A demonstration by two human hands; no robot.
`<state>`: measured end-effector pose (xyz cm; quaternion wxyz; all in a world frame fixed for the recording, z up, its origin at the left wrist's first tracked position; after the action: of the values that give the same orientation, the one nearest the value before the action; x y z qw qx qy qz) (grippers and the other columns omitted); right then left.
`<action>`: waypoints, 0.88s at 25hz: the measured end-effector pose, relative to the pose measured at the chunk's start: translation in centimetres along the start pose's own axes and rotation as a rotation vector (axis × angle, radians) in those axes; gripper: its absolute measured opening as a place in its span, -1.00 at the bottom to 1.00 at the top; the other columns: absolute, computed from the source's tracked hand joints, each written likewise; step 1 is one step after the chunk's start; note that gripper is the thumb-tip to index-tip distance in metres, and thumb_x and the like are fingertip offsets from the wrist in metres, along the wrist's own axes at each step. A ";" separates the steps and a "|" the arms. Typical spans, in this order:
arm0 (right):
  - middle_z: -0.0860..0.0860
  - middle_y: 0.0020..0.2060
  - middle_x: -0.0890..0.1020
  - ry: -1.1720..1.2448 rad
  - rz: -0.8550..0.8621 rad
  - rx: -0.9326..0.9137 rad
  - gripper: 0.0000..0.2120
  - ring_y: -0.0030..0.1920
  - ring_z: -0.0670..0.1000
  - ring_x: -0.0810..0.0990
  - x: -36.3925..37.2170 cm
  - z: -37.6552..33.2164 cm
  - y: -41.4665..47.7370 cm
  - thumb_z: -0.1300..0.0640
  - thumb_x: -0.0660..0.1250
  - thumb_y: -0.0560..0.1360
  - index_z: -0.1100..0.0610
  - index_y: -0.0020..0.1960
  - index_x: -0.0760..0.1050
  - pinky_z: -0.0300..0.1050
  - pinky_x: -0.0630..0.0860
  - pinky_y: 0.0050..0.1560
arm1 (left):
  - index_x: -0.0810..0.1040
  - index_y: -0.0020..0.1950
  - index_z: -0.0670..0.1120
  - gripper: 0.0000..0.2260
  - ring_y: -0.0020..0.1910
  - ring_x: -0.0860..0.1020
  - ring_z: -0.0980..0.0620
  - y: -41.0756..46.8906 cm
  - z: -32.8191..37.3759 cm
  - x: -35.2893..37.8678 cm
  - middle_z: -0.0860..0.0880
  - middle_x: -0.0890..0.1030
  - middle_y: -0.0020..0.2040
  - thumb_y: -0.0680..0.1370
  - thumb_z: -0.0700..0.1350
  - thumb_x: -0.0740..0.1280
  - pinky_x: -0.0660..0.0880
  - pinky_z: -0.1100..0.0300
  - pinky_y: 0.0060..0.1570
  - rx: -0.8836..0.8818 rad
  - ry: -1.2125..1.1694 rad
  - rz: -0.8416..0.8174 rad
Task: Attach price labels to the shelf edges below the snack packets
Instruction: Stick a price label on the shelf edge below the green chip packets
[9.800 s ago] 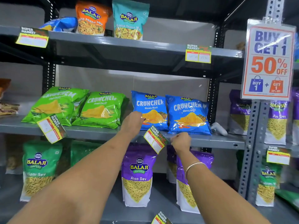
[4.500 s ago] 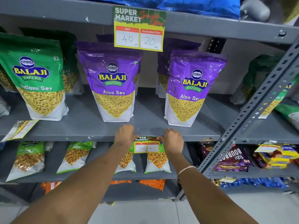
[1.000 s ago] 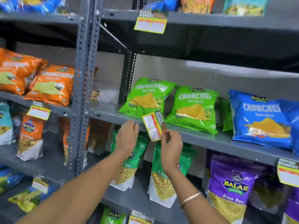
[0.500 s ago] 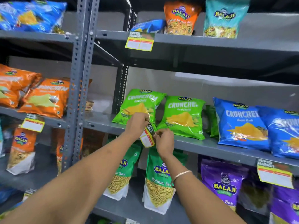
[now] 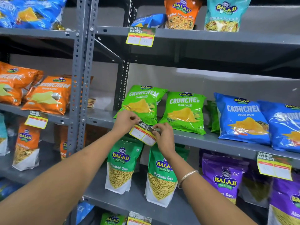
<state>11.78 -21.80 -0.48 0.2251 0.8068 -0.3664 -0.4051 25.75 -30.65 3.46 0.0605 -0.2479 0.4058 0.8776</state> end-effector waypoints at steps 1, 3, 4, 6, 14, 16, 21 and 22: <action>0.19 0.00 0.58 0.124 0.021 0.044 -0.80 0.04 0.07 0.51 -0.4 0.4 -0.1 0.35 0.30 0.49 0.24 0.08 0.59 -0.16 0.45 -0.01 | 0.67 0.00 -0.33 -0.84 -0.21 0.55 0.04 -0.2 -0.9 0.1 -0.24 0.70 -0.05 0.47 -0.29 0.39 0.55 0.14 0.00 -0.048 -0.052 0.010; 0.29 -0.12 0.62 0.337 0.037 0.160 -0.67 -0.14 0.02 0.54 -0.9 1.7 -0.6 0.43 0.31 0.46 0.26 0.21 0.52 -0.29 0.48 -0.17 | 0.66 -0.01 -0.35 -0.85 -0.43 0.55 0.12 -0.7 -2.8 1.1 -0.23 0.68 -0.15 0.47 -0.32 0.39 0.60 0.16 -0.19 -0.158 -0.125 0.020; 0.35 -0.16 0.62 0.364 0.042 0.200 -0.64 -0.21 0.01 0.54 -1.1 2.4 -0.9 0.45 0.33 0.44 0.28 0.22 0.50 -0.35 0.46 -0.24 | 0.65 -0.01 -0.37 -0.85 -0.48 0.52 0.17 -1.1 -3.3 1.8 -0.19 0.65 -0.20 0.47 -0.33 0.39 0.60 0.19 -0.24 -0.198 -0.148 0.011; 0.31 -0.21 0.63 0.252 0.060 0.223 -0.80 -0.25 0.00 0.54 -1.8 3.1 -1.3 0.43 0.34 0.44 0.32 0.06 0.56 -0.32 0.43 -0.29 | 0.65 -0.01 -0.38 -0.86 -0.42 0.51 0.08 -2.0 -3.3 3.4 -0.20 0.62 -0.25 0.46 -0.37 0.39 0.63 0.08 -0.15 -0.229 -0.173 -0.001; 0.16 -0.13 0.69 0.009 0.107 0.256 -0.90 -0.20 0.00 0.53 -2.6 3.4 -0.5 0.34 0.33 0.48 0.28 -0.14 0.63 -0.17 0.46 -0.13 | 0.62 -0.07 -0.30 -0.92 -0.23 0.55 -0.02 -1.9 -2.6 4.5 -0.28 0.65 -0.21 0.45 -0.36 0.40 0.57 0.09 0.01 -0.251 -0.171 0.061; 0.14 -0.18 0.70 0.014 0.109 0.270 -0.90 -0.20 0.01 0.57 -2.3 3.6 -0.5 0.34 0.34 0.48 0.27 -0.15 0.63 -0.10 0.54 -0.09 | 0.64 -0.12 -0.32 -0.95 -0.25 0.54 -0.03 -1.7 -2.8 4.6 -0.29 0.67 -0.20 0.45 -0.37 0.39 0.61 0.03 0.00 -0.240 -0.162 0.059; 0.04 -0.30 0.58 0.023 0.136 0.256 -0.84 -0.19 0.09 0.61 -2.5 3.5 -0.3 0.35 0.35 0.46 0.16 -0.24 0.47 0.00 0.54 -0.20 | 0.63 -0.21 -0.29 -0.94 -0.38 0.53 -0.01 -1.2 -4.0 5.4 0.00 0.49 -0.47 0.45 -0.37 0.39 0.64 -0.09 -0.01 -0.258 -0.178 0.012; 0.04 -0.29 0.59 0.015 0.133 0.250 -0.82 -0.18 0.09 0.61 -2.4 3.4 -0.3 0.34 0.35 0.47 0.15 -0.25 0.45 -0.02 0.51 -0.24 | 0.62 -0.24 -0.26 -0.91 -0.41 0.52 0.02 -1.2 -4.1 5.4 0.00 0.50 -0.46 0.45 -0.38 0.39 0.64 -0.09 -0.01 -0.271 -0.187 0.005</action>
<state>8.09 -20.00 -1.42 0.1519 0.8055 -0.4652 -0.3342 22.97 -33.42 -2.25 0.0620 -0.1702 0.2769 0.9437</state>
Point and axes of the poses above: each hand's wrist, its own y-axis towards the middle knuckle, its own x-axis out of the palm, z = x × y, the point moved 9 cm from there along y, towards the middle knuckle
